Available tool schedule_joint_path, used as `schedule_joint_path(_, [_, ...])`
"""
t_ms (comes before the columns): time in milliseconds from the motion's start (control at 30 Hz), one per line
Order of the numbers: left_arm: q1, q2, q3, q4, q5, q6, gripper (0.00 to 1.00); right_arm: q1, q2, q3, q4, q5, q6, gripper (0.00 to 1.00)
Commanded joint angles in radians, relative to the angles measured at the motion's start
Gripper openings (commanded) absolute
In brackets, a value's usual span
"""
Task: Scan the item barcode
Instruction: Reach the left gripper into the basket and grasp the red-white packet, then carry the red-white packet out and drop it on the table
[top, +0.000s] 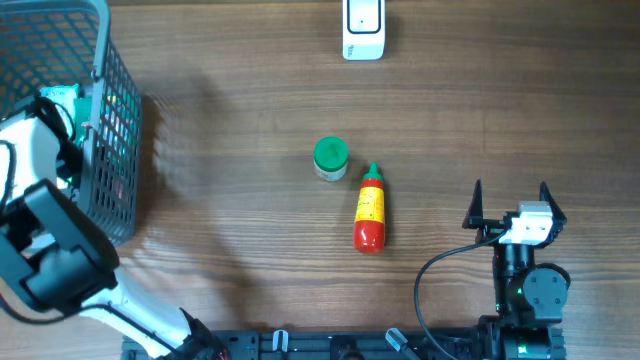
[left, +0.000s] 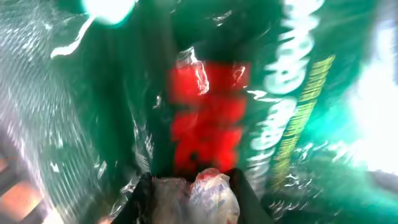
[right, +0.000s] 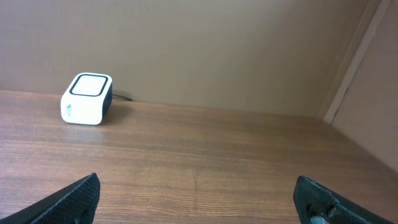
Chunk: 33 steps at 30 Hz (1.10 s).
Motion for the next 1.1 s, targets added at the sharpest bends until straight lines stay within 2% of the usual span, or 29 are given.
schedule_joint_path(0, [0.009,-0.171,0.052,-0.035,-0.027,0.014,0.13,0.003,-0.005,-0.002,0.005,-0.013,-0.012,1.00])
schedule_joint_path(133, [0.009,-0.324,0.072,-0.036,-0.029,0.028,0.17,0.003,-0.005,-0.002,0.005,-0.013,-0.012,1.00])
schedule_joint_path(300, [0.009,-0.496,0.072,-0.024,-0.029,0.024,0.09,0.003,-0.005,-0.002,0.005,-0.013,-0.012,1.00])
schedule_joint_path(400, [0.009,-0.583,0.072,0.010,-0.020,0.019,0.09,0.003,-0.005,-0.002,0.005,-0.013,-0.012,1.00])
schedule_joint_path(633, [-0.035,-0.799,0.072,0.066,0.215,0.021,0.12,0.003,-0.005,-0.002,0.005,-0.013,-0.012,1.00])
schedule_joint_path(700, [-0.101,-0.828,0.071,0.041,0.253,0.021,0.12,0.003,-0.005,-0.002,0.005,-0.013,-0.012,1.00])
schedule_joint_path(800, [-0.251,-0.841,0.063,0.024,0.234,0.045,0.13,0.003,-0.005,-0.002,0.005,-0.013,-0.012,1.00])
schedule_joint_path(900, [-0.446,-0.824,0.027,0.024,0.142,0.050,0.16,0.003,-0.005,-0.002,0.005,-0.013,-0.012,1.00])
schedule_joint_path(933, [-0.563,-0.802,-0.004,0.024,0.077,0.050,0.19,0.003,-0.005,-0.002,0.005,-0.013,-0.012,1.00])
schedule_joint_path(1067, [-0.797,-0.720,-0.108,0.027,-0.057,0.042,0.24,0.003,-0.005,-0.002,0.005,-0.013,-0.012,1.00])
